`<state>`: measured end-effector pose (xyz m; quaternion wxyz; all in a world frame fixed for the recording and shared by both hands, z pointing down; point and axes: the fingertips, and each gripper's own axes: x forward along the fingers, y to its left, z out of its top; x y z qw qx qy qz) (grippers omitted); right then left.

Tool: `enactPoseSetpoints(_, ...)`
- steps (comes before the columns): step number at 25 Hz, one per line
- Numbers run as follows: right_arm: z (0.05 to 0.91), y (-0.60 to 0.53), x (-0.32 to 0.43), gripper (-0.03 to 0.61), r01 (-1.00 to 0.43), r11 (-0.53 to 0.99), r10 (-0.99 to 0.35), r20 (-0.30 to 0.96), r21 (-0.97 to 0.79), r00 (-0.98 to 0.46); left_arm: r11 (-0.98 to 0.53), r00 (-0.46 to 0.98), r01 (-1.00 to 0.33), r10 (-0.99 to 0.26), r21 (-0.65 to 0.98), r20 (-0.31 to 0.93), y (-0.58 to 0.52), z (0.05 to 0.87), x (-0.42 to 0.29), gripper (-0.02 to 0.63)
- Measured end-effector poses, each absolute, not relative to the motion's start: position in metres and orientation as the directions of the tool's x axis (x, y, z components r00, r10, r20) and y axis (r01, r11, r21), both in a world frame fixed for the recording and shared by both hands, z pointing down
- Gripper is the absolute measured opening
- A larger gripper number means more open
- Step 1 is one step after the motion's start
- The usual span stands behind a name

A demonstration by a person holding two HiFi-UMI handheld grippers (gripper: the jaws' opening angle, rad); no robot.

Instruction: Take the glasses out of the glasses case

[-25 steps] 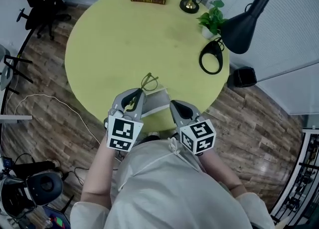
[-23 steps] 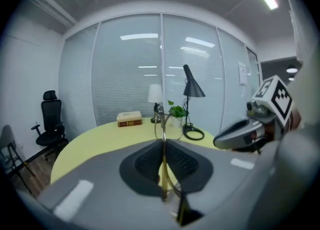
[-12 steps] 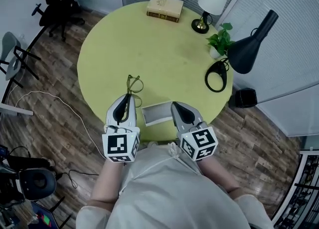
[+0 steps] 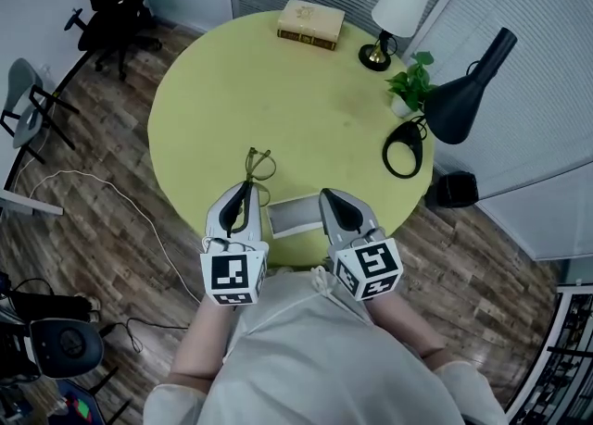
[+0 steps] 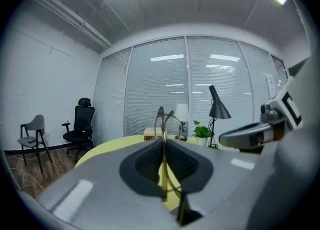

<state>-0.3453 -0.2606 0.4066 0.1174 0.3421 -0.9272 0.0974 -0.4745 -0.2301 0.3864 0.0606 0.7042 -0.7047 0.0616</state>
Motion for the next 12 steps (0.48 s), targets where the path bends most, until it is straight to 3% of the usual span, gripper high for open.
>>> enactPoseSetpoints(12,0.408,-0.244,-0.342,-0.002,-0.668,0.740,-0.625,0.286,-0.078,-0.726,-0.032,0.026,-0.999,-0.984,-0.028,0.176,-0.216,0.390,-0.461,0.015)
